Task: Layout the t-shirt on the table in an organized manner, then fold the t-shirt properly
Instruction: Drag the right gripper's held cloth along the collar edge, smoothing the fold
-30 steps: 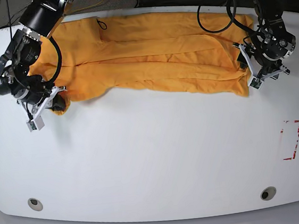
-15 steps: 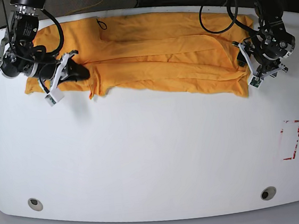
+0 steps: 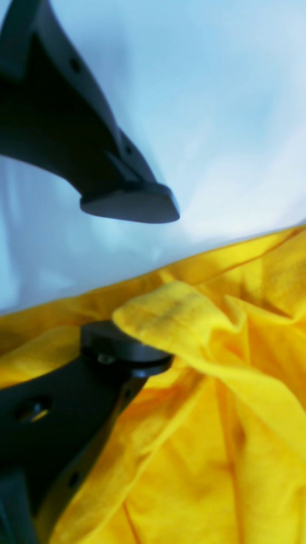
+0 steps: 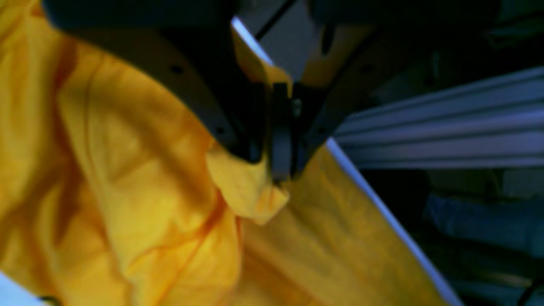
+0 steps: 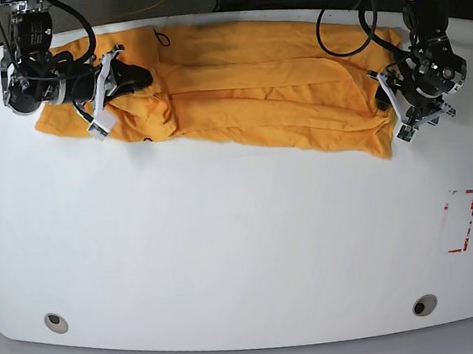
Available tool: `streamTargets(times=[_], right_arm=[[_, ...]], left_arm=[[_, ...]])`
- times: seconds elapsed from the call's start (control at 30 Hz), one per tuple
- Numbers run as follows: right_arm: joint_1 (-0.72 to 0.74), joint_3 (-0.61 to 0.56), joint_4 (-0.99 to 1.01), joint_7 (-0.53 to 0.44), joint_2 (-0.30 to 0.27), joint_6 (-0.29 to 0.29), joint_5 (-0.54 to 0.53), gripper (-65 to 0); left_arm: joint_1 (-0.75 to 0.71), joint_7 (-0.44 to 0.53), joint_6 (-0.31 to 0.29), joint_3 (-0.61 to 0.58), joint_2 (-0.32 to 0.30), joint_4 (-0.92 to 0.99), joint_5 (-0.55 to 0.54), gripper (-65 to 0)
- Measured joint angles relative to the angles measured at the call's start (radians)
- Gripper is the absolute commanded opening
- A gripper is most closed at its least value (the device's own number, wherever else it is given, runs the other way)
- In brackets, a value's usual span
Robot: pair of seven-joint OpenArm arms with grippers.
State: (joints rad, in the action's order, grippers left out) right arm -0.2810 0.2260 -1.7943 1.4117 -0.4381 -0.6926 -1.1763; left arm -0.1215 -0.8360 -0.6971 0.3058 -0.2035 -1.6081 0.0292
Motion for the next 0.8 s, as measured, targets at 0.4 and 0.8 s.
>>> streamTargets(times=[0.4,0.8], right_arm=[[0.003,-0.106,-0.006,-0.001,-0.092,0.000,-0.018,-57.8],[0.001,-0.232,-0.006,-0.004,-0.184,0.000,-0.018,-27.7]], left_arm=[[0.000,0.019,0.000,0.000,0.000,0.003,0.000,-31.9],[0.000,0.022,0.000,0.000,0.000,0.003,0.001,-31.9]])
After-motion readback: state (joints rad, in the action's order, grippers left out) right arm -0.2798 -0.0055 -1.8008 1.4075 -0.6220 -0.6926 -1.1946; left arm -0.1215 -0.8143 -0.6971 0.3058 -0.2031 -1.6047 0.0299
